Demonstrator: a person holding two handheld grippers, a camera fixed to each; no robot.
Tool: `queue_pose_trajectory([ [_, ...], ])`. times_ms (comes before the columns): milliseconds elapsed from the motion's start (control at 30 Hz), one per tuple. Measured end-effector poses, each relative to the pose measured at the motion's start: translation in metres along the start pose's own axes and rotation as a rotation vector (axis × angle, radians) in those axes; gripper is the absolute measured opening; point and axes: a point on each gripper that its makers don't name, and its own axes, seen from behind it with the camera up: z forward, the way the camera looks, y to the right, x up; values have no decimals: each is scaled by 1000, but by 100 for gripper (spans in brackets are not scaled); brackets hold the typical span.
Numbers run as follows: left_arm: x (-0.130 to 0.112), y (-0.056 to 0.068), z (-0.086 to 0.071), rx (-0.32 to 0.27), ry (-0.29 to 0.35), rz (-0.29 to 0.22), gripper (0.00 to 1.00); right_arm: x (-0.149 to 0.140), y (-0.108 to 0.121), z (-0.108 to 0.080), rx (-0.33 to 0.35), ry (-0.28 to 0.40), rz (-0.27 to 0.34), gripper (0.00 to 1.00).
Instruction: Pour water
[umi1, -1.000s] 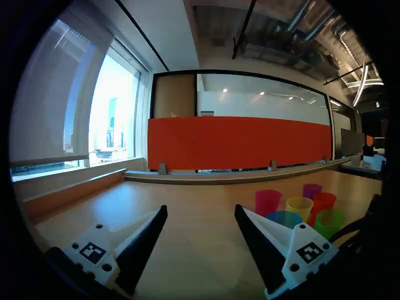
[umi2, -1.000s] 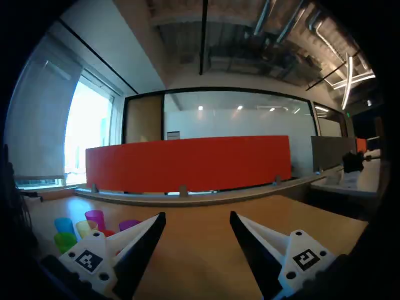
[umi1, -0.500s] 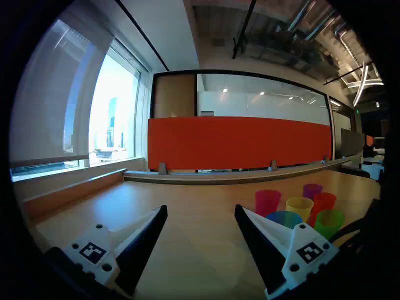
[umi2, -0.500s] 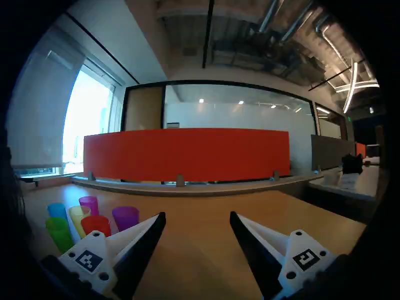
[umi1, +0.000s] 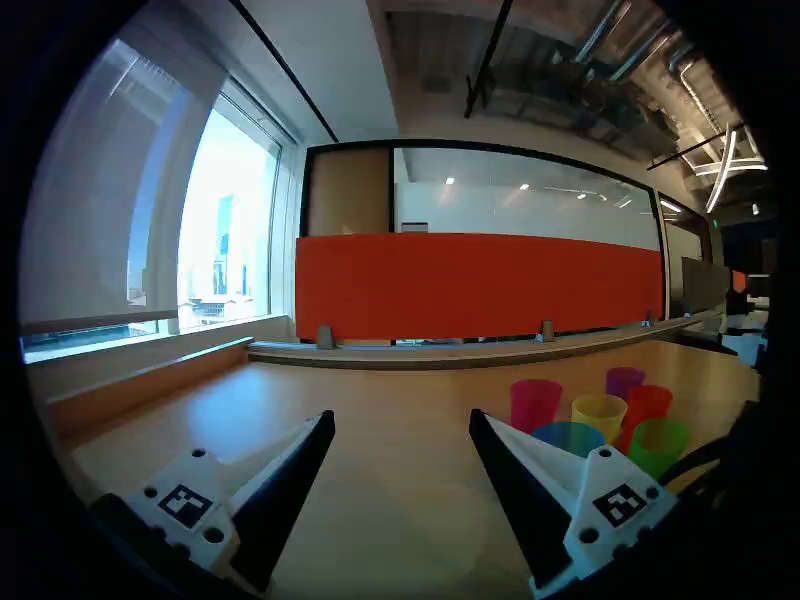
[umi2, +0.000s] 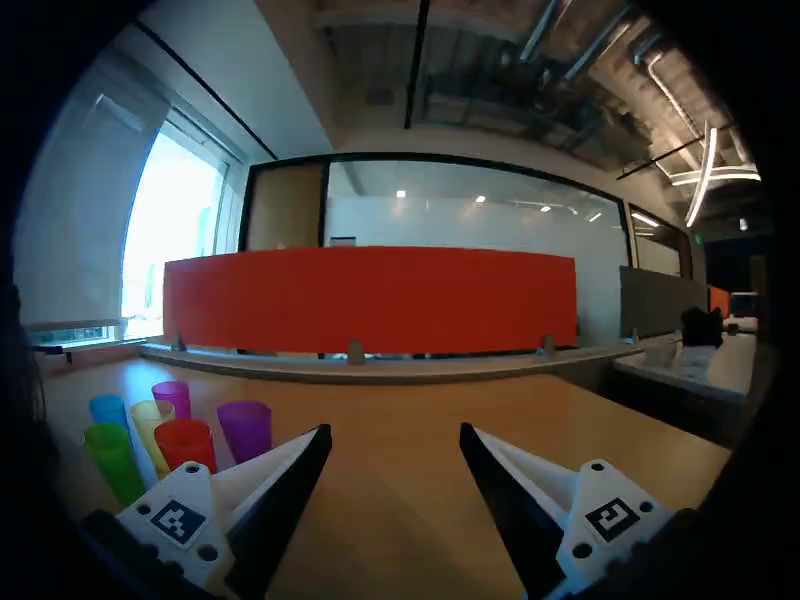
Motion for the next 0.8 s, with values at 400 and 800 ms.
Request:
queue_pose_trajectory([
  [400, 0, 0, -1, 0, 0, 0, 100, 0, 2, -3, -2, -1, 0, 99],
  [800, 0, 0, -1, 0, 0, 0, 100, -1, 3, -3, -3, -3, 1, 99],
])
